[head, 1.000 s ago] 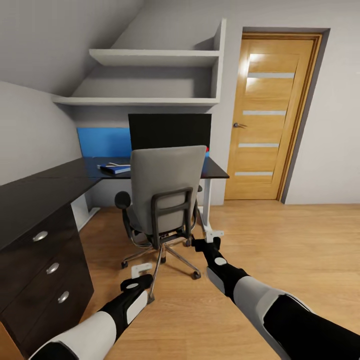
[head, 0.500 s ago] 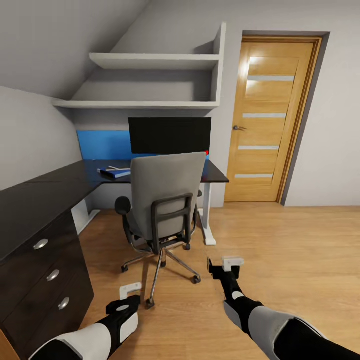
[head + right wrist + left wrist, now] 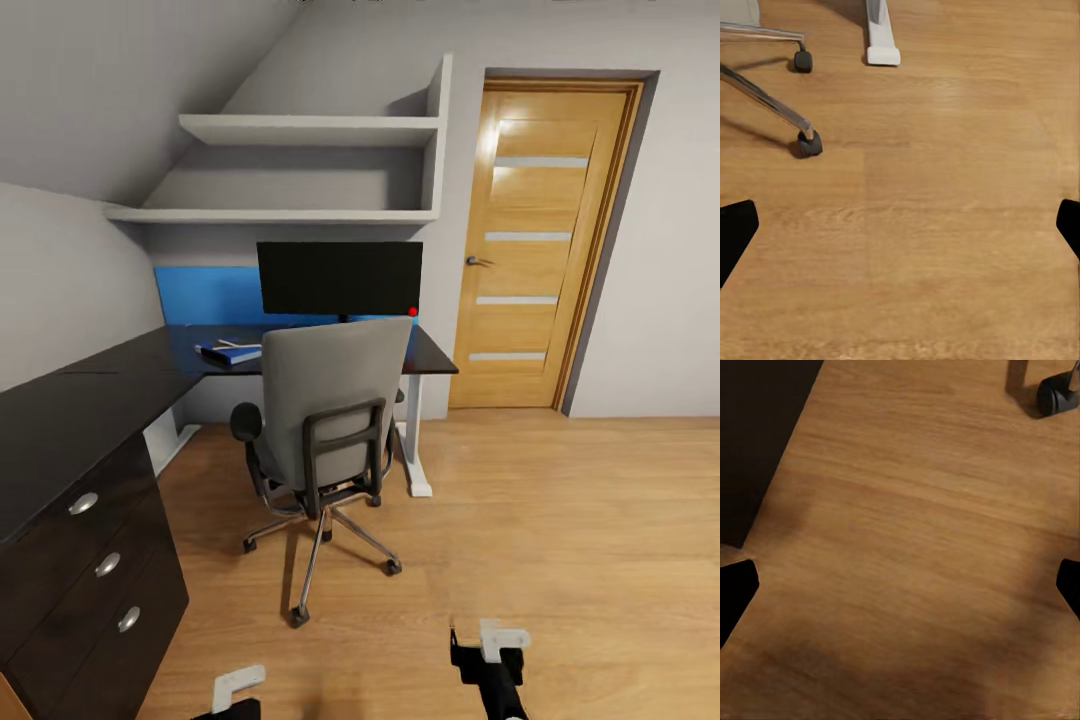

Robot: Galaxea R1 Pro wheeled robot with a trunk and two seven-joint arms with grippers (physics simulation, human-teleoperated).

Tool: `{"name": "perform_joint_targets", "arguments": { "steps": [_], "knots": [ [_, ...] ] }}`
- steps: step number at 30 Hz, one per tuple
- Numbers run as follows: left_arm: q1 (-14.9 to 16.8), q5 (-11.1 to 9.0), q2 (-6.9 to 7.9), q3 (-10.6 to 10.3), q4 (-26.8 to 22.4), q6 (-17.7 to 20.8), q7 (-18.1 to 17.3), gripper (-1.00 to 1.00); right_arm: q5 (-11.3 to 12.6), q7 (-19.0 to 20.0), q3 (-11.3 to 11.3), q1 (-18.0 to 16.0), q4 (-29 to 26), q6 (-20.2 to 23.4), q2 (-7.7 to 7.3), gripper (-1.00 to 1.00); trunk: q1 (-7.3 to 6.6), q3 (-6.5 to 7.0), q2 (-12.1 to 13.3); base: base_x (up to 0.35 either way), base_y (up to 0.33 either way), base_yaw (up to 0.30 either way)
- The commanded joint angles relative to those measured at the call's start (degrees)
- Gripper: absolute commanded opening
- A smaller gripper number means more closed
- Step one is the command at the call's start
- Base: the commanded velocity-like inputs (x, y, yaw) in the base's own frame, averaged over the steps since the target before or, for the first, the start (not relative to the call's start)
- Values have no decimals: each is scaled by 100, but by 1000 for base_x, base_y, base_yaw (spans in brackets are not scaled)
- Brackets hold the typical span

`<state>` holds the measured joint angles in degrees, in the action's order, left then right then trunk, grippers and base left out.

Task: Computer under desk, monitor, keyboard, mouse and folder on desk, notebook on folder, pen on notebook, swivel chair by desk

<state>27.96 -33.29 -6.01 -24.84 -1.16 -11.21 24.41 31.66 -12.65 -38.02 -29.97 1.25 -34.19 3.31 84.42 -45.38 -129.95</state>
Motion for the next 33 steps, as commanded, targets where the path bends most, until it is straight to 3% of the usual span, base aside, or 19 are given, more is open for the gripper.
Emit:
{"name": "perform_joint_targets", "arguments": {
  "steps": [1,4,11,21,24,25,33],
  "knots": [
    [-61,-49,12,-58,1,-32,13,100,16,-25,-57,112,13,-14,5,100,-24,13,39,0,0,0],
    [-302,-35,80,-63,1,-82,-5,100,16,-20,-63,828,15,-10,3,100,-90,67,159,0,0,0],
    [-417,-29,129,-75,1,-98,-30,100,15,-19,-58,1459,10,-13,-1,100,-243,193,440,0,0,0],
    [-548,-26,220,-81,1,-110,-214,100,15,-18,-57,1546,6,-17,1,100,-463,372,841,0,0,0],
    [-656,-21,250,-82,1,-250,-435,100,15,-18,-57,1550,6,-17,2,100,-529,426,961,0,0,0],
    [-799,-21,260,-82,1,-476,-512,100,15,-18,-57,1551,6,-17,3,100,-551,444,1001,0,0,0],
    [-1199,-20,267,-85,1,-1122,-565,100,15,-18,-57,1550,7,-17,3,100,-727,588,1322,0,0,0]
  ]
}}
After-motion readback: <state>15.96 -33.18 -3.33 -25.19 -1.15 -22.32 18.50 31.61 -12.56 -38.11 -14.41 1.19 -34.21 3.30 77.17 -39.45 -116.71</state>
